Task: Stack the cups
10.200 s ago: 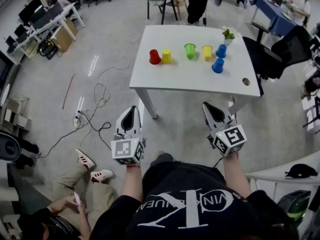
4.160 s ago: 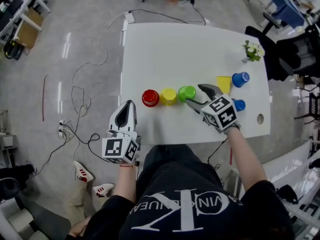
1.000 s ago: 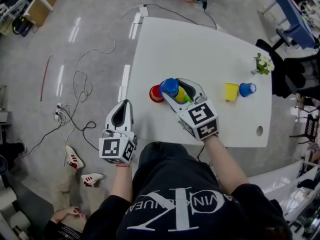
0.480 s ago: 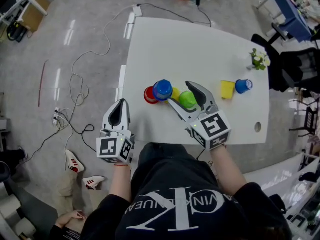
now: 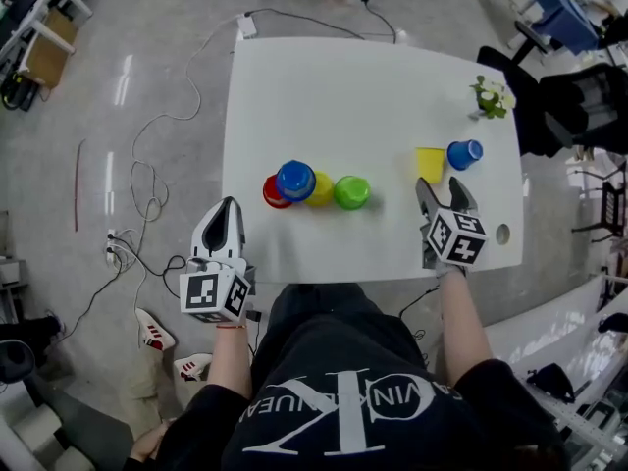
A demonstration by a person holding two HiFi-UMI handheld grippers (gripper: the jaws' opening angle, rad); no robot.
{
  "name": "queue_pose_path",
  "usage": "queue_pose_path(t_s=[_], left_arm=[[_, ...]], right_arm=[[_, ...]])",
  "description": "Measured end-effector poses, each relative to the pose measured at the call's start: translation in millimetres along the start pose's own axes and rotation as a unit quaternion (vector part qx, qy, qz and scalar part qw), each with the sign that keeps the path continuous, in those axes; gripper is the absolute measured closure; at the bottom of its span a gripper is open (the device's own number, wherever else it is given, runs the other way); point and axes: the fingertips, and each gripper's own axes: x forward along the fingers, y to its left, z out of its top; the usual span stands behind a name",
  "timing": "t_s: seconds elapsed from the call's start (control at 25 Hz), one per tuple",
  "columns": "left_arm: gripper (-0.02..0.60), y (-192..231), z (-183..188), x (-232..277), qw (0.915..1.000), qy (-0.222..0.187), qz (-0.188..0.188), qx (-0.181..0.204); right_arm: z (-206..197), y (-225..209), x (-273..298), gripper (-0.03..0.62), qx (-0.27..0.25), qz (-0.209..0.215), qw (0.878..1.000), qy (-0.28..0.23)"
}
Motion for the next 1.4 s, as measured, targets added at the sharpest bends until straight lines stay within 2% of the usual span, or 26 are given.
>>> queue_pose_path(t_s=[0.24, 0.36, 0.4, 0.48, 0.56, 0.64, 0.68, 0.72, 0.76, 0.8, 0.84, 0.88, 1.0, 1.04, 1.08, 1.2, 1.32, 1.36, 1.4], left_arm=[[0.577, -4.5, -7.6, -0.4, 0.9999, 0.014, 0.001, 0.005], [0.577, -5.6, -11.8, -2.6, 0.9998, 0.02, 0.002, 0.006], [0.577, -5.3, -12.6, -3.5, 0.9997, 0.022, 0.003, 0.006], [0.577, -4.9, -13.5, -4.9, 0.9997, 0.022, 0.005, 0.006], [0.577, -4.9, -13.0, -4.8, 0.9998, 0.02, 0.005, 0.006], [0.577, -6.2, -11.1, -3.5, 0.9999, 0.015, 0.004, 0.006], [0.577, -7.5, -9.8, -3.1, 0.9999, 0.012, 0.003, 0.006], [0.577, -9.2, -8.5, -2.7, 0.9999, 0.009, 0.0, 0.006], [0.577, -10.9, -7.3, -2.1, 1.0, 0.005, -0.002, 0.006], [0.577, -12.5, -6.0, -1.3, 1.0, 0.001, -0.003, 0.005], [0.577, -13.9, -4.9, -0.6, 1.0, -0.002, -0.004, 0.004], [0.577, -14.9, -3.8, 0.0, 1.0, -0.006, -0.003, 0.001], [0.577, -16.9, -1.1, 0.9, 0.9999, -0.013, 0.001, -0.01], [0.577, -18.0, -0.5, 1.3, 0.9998, -0.016, 0.003, -0.013], [0.577, -19.5, 0.5, 1.7, 0.9997, -0.02, 0.005, -0.016], [0.577, -24.0, 6.8, 0.8, 0.9992, -0.034, -0.001, -0.019], [0.577, -22.6, 6.7, -6.2, 0.9989, -0.04, 0.001, -0.024], [0.577, -20.6, 4.4, -10.6, 0.9988, -0.04, 0.006, -0.03], [0.577, -18.0, 1.9, -15.3, 0.9985, -0.04, 0.012, -0.035]], right_arm=[[-13.9, -8.9, 30.8, 0.256, 0.037, 0.022, 0.998, 0.042], [-17.6, -13.1, 38.0, 0.309, 0.036, 0.025, 0.998, 0.054], [-18.0, -13.5, 38.2, 0.35, 0.029, 0.025, 0.998, 0.056], [-14.1, -11.6, 34.4, 0.359, 0.006, 0.031, 0.998, 0.052], [-2.6, -3.4, 25.2, 0.359, -0.04, 0.047, 0.997, 0.037], [16.0, 15.3, 10.1, 0.359, -0.14, 0.078, 0.987, 0.017], [26.2, 28.5, 0.4, 0.359, -0.213, 0.096, 0.972, 0.008], [36.0, 43.3, -9.9, 0.359, -0.294, 0.112, 0.949, 0.001], [44.6, 58.7, -19.6, 0.359, -0.376, 0.127, 0.918, -0.005], [51.4, 73.3, -28.3, 0.36, -0.457, 0.14, 0.878, -0.007], [56.3, 86.2, -35.8, 0.359, -0.536, 0.148, 0.831, -0.005], [59.1, 97.4, -42.2, 0.36, -0.61, 0.153, 0.777, 0.001], [57.3, 122.5, -53.1, 0.36, -0.786, 0.157, 0.598, 0.025], [57.7, 130.0, -53.1, 0.36, -0.826, 0.154, 0.542, 0.025], [59.8, 139.0, -51.8, 0.36, -0.856, 0.149, 0.494, 0.018], [60.0, 162.0, -45.7, 0.361, -0.915, 0.139, 0.38, 0.005], [49.8, 166.2, -38.8, 0.359, -0.96, 0.126, 0.245, 0.038], [46.4, 171.1, -37.7, 0.359, -0.969, 0.126, 0.21, 0.039], [43.4, 177.0, -37.1, 0.359, -0.975, 0.125, 0.181, 0.037]])
